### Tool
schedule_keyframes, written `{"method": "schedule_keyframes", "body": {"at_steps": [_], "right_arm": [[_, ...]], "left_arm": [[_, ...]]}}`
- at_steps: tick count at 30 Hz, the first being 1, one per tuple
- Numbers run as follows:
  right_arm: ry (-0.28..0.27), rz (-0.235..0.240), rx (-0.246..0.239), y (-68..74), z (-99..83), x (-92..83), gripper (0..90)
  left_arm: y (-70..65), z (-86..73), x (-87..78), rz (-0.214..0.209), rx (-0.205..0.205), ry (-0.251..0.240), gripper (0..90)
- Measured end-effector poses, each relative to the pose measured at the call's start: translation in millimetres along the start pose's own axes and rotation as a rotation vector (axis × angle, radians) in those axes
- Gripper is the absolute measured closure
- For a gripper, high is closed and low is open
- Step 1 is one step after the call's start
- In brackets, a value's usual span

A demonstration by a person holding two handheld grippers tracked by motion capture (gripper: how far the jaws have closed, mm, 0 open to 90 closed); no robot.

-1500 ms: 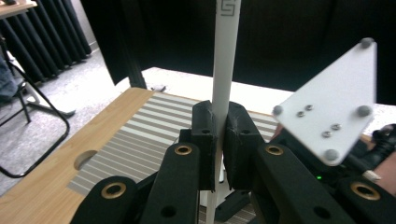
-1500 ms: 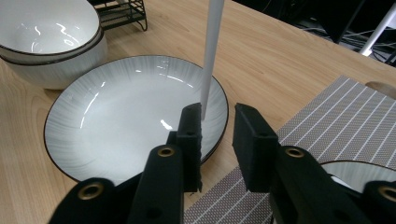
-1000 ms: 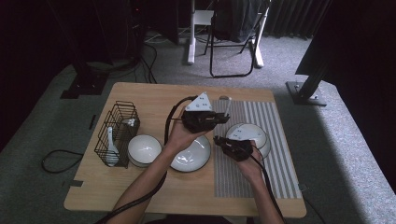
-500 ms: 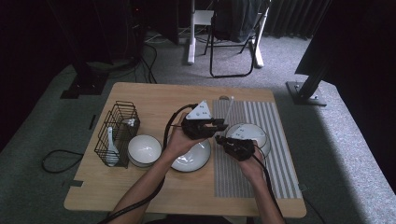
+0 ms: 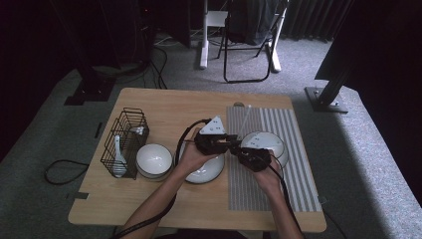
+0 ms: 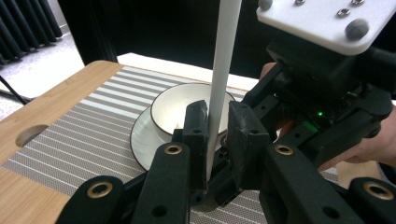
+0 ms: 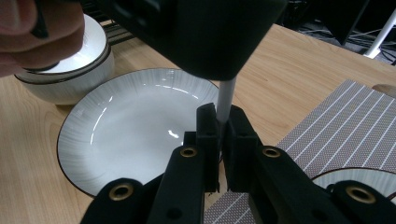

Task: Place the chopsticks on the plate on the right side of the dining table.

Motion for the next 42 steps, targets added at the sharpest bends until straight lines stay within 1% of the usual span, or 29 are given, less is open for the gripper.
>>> {"method": "schedule_keyframes", "body": {"at_steps": [4, 9, 11, 16, 18, 20, 22, 29, 31, 33, 35, 42], "right_arm": [[-0.001, -0.002, 0.0, -0.2, 0.6, -0.6, 86.2], [0.001, -0.001, 0.001, 0.1, 0.7, -0.4, 86.2], [0.0, 0.0, 0.001, 0.2, 0.8, -0.5, 86.1], [-0.001, -0.002, 0.0, -0.1, 0.8, -1.3, 85.5], [0.009, -0.015, -0.014, 1.0, 1.3, -1.6, 80.3], [0.026, -0.025, -0.025, 3.1, 1.0, -1.2, 74.7], [0.032, -0.027, -0.035, 4.7, 0.4, -0.5, 71.0], [0.037, -0.028, -0.059, 8.1, 1.2, 2.0, 69.7], [0.036, -0.027, -0.065, 9.2, 1.3, 2.1, 69.0], [0.026, -0.022, -0.082, 10.9, 2.5, 1.8, 68.2], [0.003, -0.012, -0.094, 12.5, 4.3, 1.1, 68.3], [-0.026, -0.011, -0.111, 15.6, 8.4, 0.0, 68.2]], "left_arm": [[0.5, -2.8, 4.7, 0.0, -0.002, 0.013, 78.1], [1.1, -3.6, 7.5, 0.003, -0.01, 0.011, 82.1], [1.3, -3.4, 7.7, 0.008, -0.011, 0.008, 84.0], [1.8, -1.6, 6.8, 0.024, -0.011, 0.007, 85.6], [2.4, -0.1, 5.7, 0.046, -0.011, 0.002, 85.8], [4.0, 1.7, 4.1, 0.056, -0.02, -0.007, 85.8], [5.3, 3.3, 2.7, 0.056, -0.033, -0.019, 85.8], [5.6, 6.1, 4.0, 0.073, -0.036, -0.036, 85.8], [6.0, 6.9, 6.0, 0.073, -0.051, -0.046, 85.8], [5.9, 7.7, 8.0, 0.069, -0.063, -0.057, 85.8], [4.8, 9.0, 11.6, 0.071, -0.068, -0.067, 85.8], [4.2, 10.2, 21.8, 0.074, -0.079, -0.064, 85.9]]}}
Point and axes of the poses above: each handheld gripper's, and its own axes: x roughly forward along the jaws, z roughly out of its top, y roughly to its left, the point moved 1 cm from there along x, roughly forward along the jaws, and after that the axes turned 15 degrees about -x, right-handed, at the moved point
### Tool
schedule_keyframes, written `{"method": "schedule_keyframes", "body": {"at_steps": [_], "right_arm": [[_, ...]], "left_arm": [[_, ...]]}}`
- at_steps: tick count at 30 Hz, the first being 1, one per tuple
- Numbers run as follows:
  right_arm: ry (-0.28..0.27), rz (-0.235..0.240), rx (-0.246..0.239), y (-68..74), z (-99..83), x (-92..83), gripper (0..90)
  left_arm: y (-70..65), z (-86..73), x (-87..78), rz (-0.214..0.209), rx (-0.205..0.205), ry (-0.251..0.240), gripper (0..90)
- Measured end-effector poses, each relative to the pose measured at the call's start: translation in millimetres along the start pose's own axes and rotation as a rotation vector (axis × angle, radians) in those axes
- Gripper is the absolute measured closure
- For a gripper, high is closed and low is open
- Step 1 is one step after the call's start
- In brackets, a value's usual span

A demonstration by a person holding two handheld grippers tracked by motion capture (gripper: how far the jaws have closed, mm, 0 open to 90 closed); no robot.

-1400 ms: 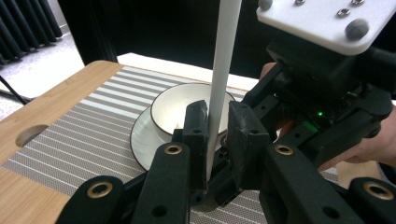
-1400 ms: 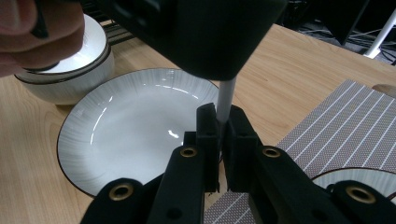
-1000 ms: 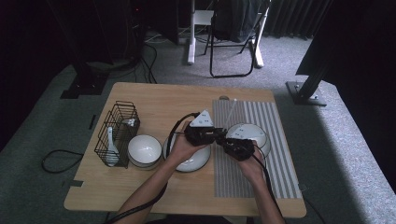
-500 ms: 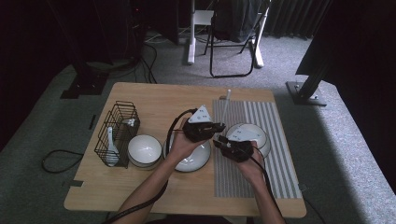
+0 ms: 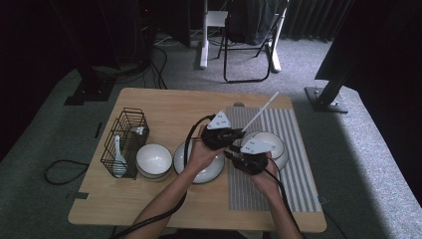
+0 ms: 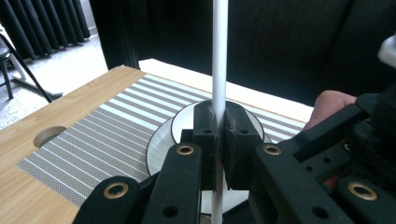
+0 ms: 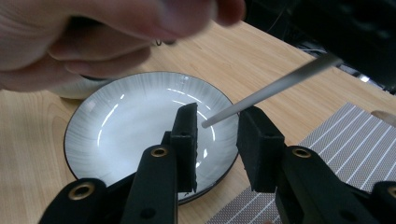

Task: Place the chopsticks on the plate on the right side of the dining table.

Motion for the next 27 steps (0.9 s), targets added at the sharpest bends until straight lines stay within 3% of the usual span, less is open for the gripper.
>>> {"method": "schedule_keyframes", "body": {"at_steps": [27], "right_arm": [[0.042, 0.005, -0.046, 8.6, -9.1, -4.5, 61.7]], "left_arm": [[8.6, 7.7, -5.0, 0.025, 0.031, -0.015, 86.0]]}}
Point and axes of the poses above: each handheld gripper's, and its own axes: x roughly forward along the jaws, z roughly out of its top, y roughly to its left, the point moved 1 cm from there along x, roughly forward along the jaws, and after that the axes turned 15 degrees about -x, right-handed, at the moved point
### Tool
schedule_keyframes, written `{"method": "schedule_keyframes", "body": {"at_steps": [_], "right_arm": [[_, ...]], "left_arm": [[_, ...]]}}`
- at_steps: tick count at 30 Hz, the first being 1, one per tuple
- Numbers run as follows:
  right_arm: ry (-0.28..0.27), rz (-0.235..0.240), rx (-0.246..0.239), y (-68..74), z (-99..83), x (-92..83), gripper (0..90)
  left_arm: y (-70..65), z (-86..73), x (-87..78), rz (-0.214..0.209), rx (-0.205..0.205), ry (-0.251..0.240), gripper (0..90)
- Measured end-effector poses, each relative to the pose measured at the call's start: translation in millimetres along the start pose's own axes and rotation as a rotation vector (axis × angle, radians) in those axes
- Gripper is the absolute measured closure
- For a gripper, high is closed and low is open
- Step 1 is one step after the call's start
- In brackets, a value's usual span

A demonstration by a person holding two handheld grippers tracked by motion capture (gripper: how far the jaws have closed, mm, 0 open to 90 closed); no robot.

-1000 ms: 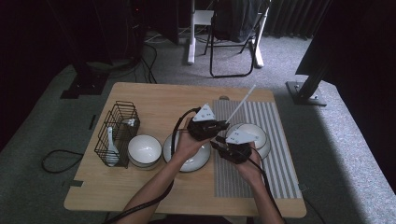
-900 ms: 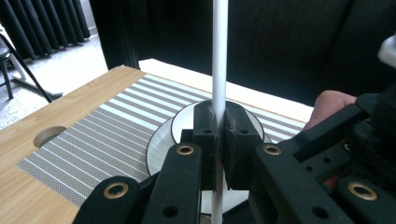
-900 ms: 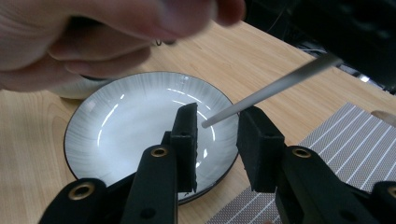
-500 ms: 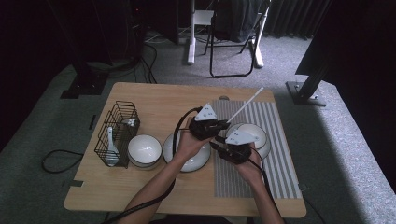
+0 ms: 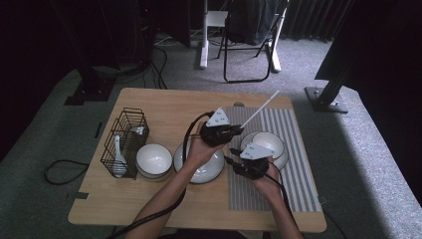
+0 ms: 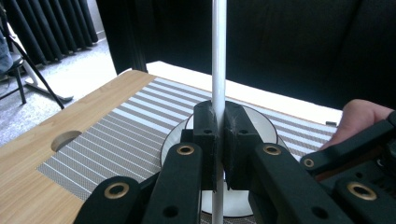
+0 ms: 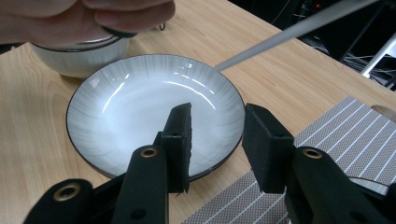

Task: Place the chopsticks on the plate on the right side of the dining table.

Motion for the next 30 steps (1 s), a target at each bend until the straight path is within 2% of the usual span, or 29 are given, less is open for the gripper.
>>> {"method": "schedule_keyframes", "body": {"at_steps": [7, 14, 22, 30], "right_arm": [[0.01, 0.0, -0.002, 3.0, -6.0, -5.3, 61.2], [0.016, 0.002, 0.0, 5.4, -12.7, -11.1, 60.7], [0.02, 0.011, 0.015, 6.9, -22.5, -14.9, 60.2], [0.032, 0.001, 0.024, 9.4, -33.6, -21.2, 58.4]], "left_arm": [[3.9, 7.7, -1.3, 0.009, 0.006, -0.008, 86.0], [4.5, 11.8, 2.9, 0.018, 0.022, 0.006, 86.0], [9.5, 12.6, 10.9, 0.019, 0.022, 0.011, 86.0], [14.1, 9.2, 17.1, 0.041, 0.039, 0.028, 86.0]]}}
Point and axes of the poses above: each handheld gripper's, and its own axes: x roughly forward along the jaws, z roughly out of its top, y roughly to its left, the point moved 1 cm from there along x, roughly forward along the jaws, and after that the axes turned 15 degrees about -x, right-handed, at the moved point
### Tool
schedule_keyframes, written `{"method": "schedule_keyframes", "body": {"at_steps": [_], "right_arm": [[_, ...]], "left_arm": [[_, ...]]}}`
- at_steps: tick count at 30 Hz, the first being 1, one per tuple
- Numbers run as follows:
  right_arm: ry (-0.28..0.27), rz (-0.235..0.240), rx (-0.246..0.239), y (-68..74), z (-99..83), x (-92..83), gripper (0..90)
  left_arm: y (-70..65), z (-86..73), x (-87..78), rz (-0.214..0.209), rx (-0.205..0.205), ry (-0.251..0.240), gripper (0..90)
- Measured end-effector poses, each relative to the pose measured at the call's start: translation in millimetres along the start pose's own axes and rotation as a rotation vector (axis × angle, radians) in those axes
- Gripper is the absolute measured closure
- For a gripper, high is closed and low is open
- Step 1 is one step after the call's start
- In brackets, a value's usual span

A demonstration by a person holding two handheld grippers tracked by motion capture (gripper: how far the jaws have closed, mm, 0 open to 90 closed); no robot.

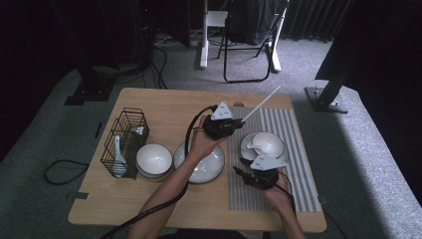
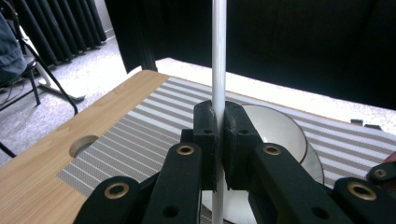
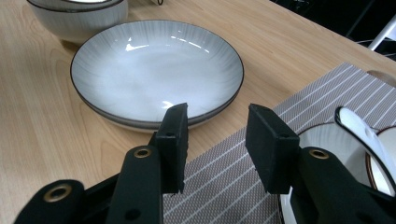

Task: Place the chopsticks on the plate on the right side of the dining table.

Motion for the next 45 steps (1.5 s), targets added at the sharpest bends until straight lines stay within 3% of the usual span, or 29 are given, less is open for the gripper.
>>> {"method": "schedule_keyframes", "body": {"at_steps": [6, 15, 22, 28, 45], "right_arm": [[-0.008, 0.008, 0.044, 1.1, -7.6, -2.8, 56.6], [0.012, 0.009, 0.049, 4.9, -22.4, -3.6, 55.7], [0.028, 0.006, 0.065, 6.6, -31.8, -5.6, 55.2], [0.041, 0.01, 0.072, 8.4, -37.8, -8.2, 54.6], [0.038, 0.019, 0.071, 12.7, -39.4, -8.7, 54.4]], "left_arm": [[0.3, -2.6, 4.8, 0.008, 0.017, 0.021, 86.0], [-3.0, -6.6, 15.0, 0.018, 0.056, 0.052, 86.0], [-1.9, -14.0, 25.7, 0.032, 0.065, 0.087, 85.9], [-2.5, -22.0, 31.4, 0.045, 0.085, 0.09, 86.0], [6.5, -44.6, 50.2, 0.06, 0.05, 0.156, 85.9]]}}
Point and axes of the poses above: each handheld gripper's, and its own axes: x roughly forward along the jaws, z roughly out of its top, y roughly to its left, the point moved 1 cm from there along x, roughly forward along the jaws, and after that the axes turned 15 degrees about -x, right-handed, at the moved point
